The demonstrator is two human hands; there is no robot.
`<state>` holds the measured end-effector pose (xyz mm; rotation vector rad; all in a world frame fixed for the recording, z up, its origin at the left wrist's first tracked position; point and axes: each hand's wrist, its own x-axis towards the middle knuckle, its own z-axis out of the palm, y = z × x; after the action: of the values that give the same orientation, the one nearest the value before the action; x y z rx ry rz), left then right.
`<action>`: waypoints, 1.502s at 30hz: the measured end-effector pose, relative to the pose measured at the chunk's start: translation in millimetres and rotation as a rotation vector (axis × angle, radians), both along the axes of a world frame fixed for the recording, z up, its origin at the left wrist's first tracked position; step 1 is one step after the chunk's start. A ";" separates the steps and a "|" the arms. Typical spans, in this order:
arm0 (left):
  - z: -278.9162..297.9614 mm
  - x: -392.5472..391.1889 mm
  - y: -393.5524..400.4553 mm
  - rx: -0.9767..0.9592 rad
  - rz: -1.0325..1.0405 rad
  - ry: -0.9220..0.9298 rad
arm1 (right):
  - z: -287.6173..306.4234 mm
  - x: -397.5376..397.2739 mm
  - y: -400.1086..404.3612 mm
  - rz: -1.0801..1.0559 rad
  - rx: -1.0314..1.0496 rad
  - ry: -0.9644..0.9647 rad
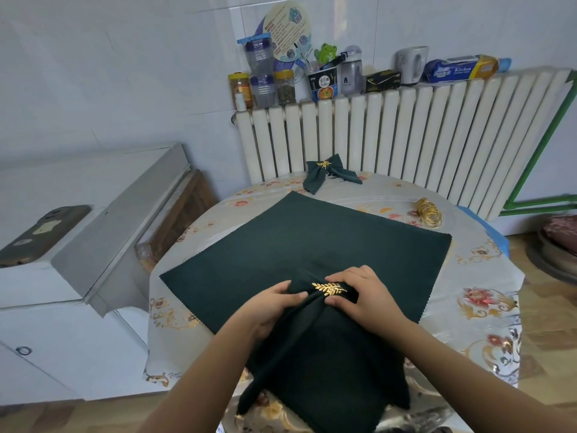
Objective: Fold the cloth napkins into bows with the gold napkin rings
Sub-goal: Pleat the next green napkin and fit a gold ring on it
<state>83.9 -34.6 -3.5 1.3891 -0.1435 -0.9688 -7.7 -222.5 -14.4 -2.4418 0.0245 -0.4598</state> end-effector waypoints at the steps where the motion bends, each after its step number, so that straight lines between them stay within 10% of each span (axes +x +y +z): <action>1: 0.9 -2.9 -0.4 -0.052 0.024 0.012 | 1.0 0.8 0.5 -0.015 0.024 -0.022; 10: -8.8 -13.7 -12.6 0.315 0.047 -0.608 | -2.4 7.0 -2.8 -0.015 0.024 -0.008; 16: -4.6 -5.0 -8.6 0.102 0.055 -0.239 | 0.8 4.4 -8.7 0.045 0.041 0.066; 23: -8.9 -10.7 -12.1 -0.019 0.276 -0.099 | 9.2 3.3 -20.2 -0.182 0.828 0.231; 31: -3.7 -9.7 -12.9 -0.144 0.203 -0.118 | 18.6 11.4 -10.1 -0.322 0.697 0.153; 37: -3.6 -9.0 -17.1 0.089 0.140 -0.483 | 13.0 19.5 -9.1 -0.403 0.486 0.183; 45: 8.6 33.5 -34.8 0.080 0.153 -0.248 | 37.5 36.8 -43.5 -0.244 0.830 0.290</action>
<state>117.4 -69.4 5.0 1.5685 -0.1825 -0.6800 29.1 -266.0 23.1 -1.6628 0.5320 -0.1393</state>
